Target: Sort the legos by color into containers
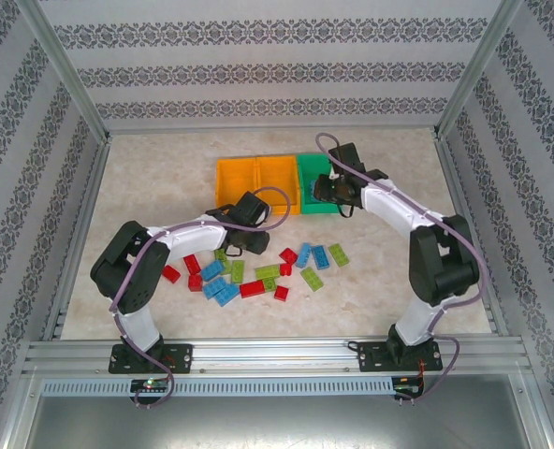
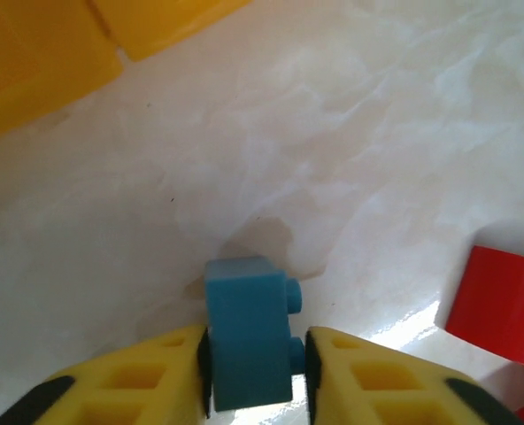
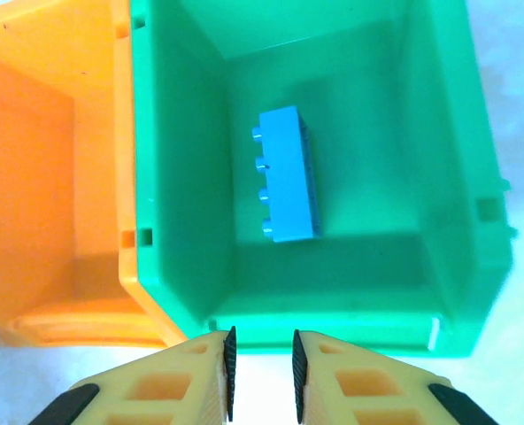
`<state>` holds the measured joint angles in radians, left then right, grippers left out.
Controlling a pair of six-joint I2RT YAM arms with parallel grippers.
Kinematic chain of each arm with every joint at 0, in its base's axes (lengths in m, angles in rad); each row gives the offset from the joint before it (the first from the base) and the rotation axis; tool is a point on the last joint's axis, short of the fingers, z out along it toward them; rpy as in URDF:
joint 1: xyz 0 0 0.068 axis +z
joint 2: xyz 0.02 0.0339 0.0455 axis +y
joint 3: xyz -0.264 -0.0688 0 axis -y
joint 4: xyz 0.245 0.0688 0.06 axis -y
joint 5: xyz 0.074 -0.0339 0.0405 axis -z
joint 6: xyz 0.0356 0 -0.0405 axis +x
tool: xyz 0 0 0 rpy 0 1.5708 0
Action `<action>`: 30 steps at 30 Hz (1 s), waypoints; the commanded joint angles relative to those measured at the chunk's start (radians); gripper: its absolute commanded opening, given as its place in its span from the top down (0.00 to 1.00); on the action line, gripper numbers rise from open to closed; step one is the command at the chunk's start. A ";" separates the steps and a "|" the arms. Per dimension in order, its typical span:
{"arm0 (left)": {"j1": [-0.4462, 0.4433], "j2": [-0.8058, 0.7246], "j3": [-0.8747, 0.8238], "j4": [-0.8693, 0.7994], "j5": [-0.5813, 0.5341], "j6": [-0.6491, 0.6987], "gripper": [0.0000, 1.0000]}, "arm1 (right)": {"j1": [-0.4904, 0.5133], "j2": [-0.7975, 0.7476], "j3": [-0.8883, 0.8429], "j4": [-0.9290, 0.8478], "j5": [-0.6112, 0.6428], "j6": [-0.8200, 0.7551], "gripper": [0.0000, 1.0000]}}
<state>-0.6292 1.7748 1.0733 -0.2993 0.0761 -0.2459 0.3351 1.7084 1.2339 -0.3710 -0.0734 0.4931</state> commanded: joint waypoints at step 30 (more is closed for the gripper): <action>-0.028 0.589 1.111 -0.229 0.167 -0.103 0.83 | 0.182 -0.435 -0.602 0.071 0.110 0.074 0.48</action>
<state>-0.6609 2.3322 2.1128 -0.4572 0.2676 -0.2947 0.4976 1.2991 0.6655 -0.3038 0.0013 0.5301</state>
